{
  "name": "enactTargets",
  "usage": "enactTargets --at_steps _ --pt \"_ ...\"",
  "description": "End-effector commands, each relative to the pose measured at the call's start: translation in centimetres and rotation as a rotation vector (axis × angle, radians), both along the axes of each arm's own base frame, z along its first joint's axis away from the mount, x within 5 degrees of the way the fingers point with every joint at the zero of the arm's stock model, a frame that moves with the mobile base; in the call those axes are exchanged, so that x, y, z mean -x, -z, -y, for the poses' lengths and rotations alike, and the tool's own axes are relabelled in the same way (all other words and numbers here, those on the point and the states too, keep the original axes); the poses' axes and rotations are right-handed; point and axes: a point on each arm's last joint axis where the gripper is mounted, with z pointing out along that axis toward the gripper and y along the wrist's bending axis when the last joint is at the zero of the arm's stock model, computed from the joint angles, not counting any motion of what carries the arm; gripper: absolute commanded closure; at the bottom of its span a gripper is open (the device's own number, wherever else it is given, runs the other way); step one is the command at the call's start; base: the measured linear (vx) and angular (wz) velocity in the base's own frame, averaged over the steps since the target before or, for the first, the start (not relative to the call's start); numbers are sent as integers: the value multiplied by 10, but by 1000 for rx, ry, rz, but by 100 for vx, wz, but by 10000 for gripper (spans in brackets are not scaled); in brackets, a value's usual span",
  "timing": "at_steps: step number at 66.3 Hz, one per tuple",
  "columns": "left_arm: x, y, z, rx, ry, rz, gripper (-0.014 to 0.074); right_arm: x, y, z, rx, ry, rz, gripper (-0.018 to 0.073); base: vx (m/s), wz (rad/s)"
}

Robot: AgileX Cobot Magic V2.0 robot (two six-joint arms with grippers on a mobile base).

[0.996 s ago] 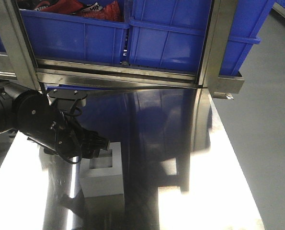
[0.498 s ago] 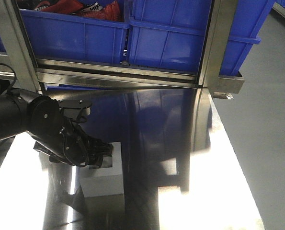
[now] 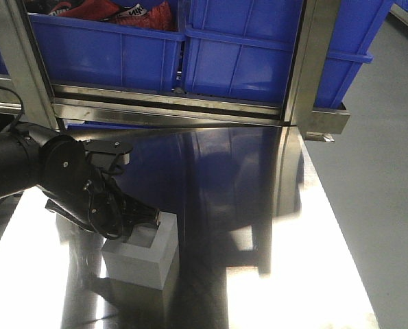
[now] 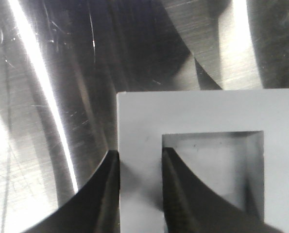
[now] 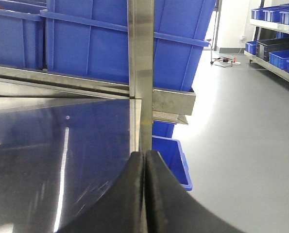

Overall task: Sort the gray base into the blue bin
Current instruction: 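Close the left gripper on the gray block's wall, then lift the gray block with the left gripper and pull it toward the robot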

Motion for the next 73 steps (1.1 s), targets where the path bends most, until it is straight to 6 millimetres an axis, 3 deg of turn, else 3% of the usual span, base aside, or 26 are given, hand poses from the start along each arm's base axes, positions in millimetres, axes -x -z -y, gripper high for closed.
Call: enactTargets --at_steps 1,10,21,42,54,73 --pt "1 -16 0 -8 45 58 603 0 -2 0 11 -1 72 568 0 0" --pt "1 -30 -1 19 55 139 602 0 -2 0 11 -1 72 568 0 0" --pt "9 -64 -6 83 55 293 602 0 -2 0 11 -1 72 568 0 0" --pt "42 -121 -13 172 122 542 602 0 -2 0 11 -1 72 568 0 0" --pt "78 -127 -21 267 147 693 602 0 -2 0 11 -1 72 568 0 0" --pt "143 -120 -60 353 145 861 602 0 -2 0 11 -1 72 568 0 0"
